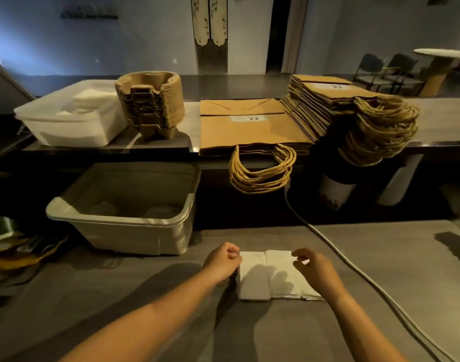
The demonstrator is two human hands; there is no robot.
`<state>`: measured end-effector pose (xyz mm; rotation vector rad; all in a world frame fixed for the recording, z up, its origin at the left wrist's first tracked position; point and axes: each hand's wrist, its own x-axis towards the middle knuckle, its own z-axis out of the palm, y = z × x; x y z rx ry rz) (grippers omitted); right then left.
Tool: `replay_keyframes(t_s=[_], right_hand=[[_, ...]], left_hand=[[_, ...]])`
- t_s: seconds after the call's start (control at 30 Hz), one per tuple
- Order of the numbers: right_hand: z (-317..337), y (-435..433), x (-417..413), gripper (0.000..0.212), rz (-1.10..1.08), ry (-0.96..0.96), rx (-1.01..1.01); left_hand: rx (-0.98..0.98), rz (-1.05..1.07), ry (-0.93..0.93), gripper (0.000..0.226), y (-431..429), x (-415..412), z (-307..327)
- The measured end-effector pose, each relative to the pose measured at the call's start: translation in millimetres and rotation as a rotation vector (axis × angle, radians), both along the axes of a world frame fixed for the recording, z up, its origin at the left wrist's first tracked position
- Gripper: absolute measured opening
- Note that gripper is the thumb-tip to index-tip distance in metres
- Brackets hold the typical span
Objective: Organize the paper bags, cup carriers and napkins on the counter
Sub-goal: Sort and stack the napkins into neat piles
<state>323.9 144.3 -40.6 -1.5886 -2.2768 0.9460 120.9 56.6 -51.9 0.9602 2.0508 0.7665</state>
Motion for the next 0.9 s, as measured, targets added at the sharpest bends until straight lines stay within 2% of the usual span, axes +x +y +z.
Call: replay_keyframes(t_s=[0.17, 0.3, 0.4, 0.53, 0.67, 0.9], right_hand=[[-24.7, 19.9, 0.3, 0.03, 0.052, -0.134, 0.023], [-28.5, 24.5, -22.0, 0.034, 0.225, -0.228, 0.122], [-30.0, 22.3, -46.2, 0.04, 0.347, -0.272, 0.115], [-40.1, 15.6, -70.5, 0.044, 0.369, -0.262, -0.02], [-51.1, 12.7, -75.1, 0.041, 0.349, -0.269, -0.027], [-52.9, 12.8, -69.8, 0.043, 0.319, -0.178, -0.031]], left_hand=[[-0.118, -0.034, 0.085, 0.042, 22.6, 1.9, -21.9], [-0.261, -0.15, 0.132, 0.059, 35.7, -0.2, -26.4], [-0.332, -0.208, 0.219, 0.066, 44.3, 1.6, -27.6], [-0.386, -0.276, 0.31, 0.06, 53.5, 5.0, -28.7], [-0.381, -0.358, 0.313, 0.051, 61.5, 5.5, -26.3], [-0.513, -0.516, 0.448, 0.056, 75.5, 11.6, -18.2]])
